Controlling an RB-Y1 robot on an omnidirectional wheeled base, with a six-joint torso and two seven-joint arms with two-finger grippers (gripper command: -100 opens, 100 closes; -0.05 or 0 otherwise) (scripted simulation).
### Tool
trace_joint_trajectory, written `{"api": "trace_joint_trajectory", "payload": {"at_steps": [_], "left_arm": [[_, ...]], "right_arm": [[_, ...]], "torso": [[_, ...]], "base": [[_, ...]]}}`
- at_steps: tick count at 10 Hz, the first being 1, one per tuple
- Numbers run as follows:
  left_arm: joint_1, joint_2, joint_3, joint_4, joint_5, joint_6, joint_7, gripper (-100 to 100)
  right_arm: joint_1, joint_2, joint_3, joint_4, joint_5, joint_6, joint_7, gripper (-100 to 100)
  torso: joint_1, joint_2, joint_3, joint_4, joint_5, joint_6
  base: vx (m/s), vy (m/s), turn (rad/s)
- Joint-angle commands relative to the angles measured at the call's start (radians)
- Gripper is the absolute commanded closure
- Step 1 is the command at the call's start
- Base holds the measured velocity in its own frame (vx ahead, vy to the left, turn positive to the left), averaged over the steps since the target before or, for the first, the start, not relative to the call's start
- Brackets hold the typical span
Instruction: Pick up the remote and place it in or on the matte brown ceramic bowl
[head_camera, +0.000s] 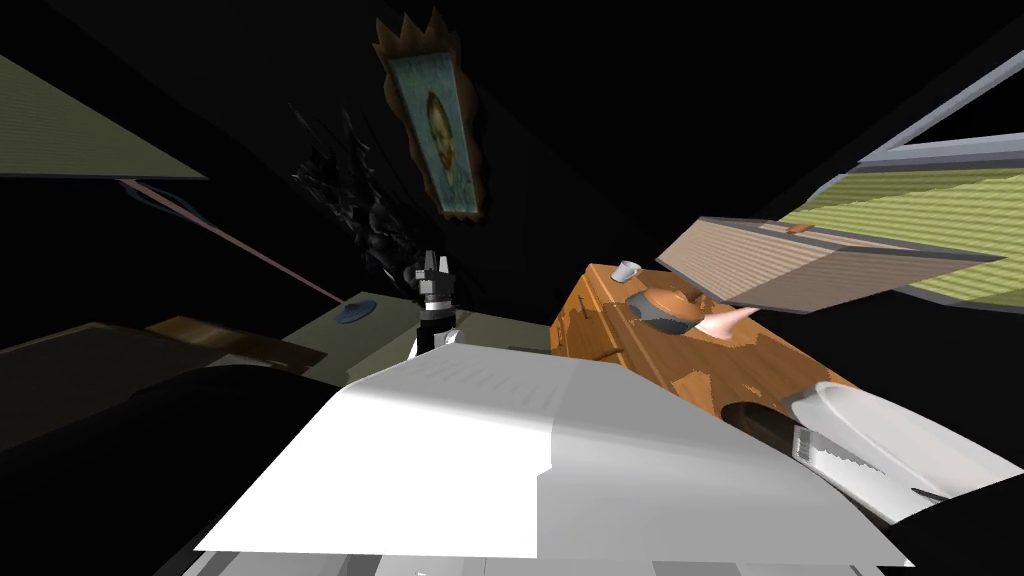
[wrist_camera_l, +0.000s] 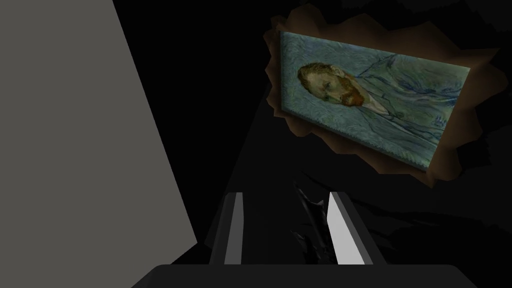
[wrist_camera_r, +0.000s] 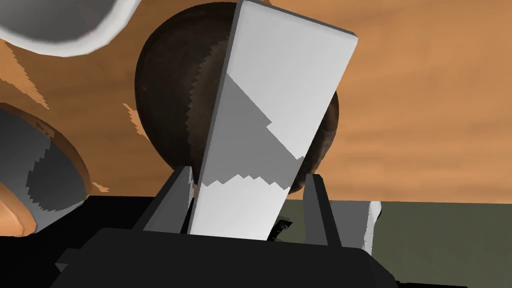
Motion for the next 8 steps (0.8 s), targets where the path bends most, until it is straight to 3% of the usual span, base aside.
{"api": "trace_joint_trajectory", "payload": {"at_steps": [1,6,7,8], "left_arm": [[0.0,0.0,0.0,0.0,0.0,0.0,0.0,0],[0.0,0.0,0.0,0.0,0.0,0.0,0.0,0],[0.0,0.0,0.0,0.0,0.0,0.0,0.0,0],[0.0,0.0,0.0,0.0,0.0,0.0,0.0,0]], "right_arm": [[0.042,0.006,-0.021,-0.028,0.018,-0.032,0.035,100],[0.135,0.014,-0.045,-0.046,0.038,-0.06,0.069,100],[0.124,0.014,-0.045,-0.043,0.035,-0.06,0.066,100],[0.127,0.015,-0.046,-0.044,0.036,-0.061,0.066,-100]], "torso": [[0.0,0.0,0.0,0.0,0.0,0.0],[0.003,0.009,0.005,0.002,0.001,0.0],[0.003,0.009,0.006,0.003,0.001,0.0],[0.003,0.01,0.006,0.003,0.0,-0.001]], "base": [[0.152,-0.063,0.084],[0.063,-0.028,0.034],[0.01,-0.006,-0.004],[0.0,0.0,0.0]]}}
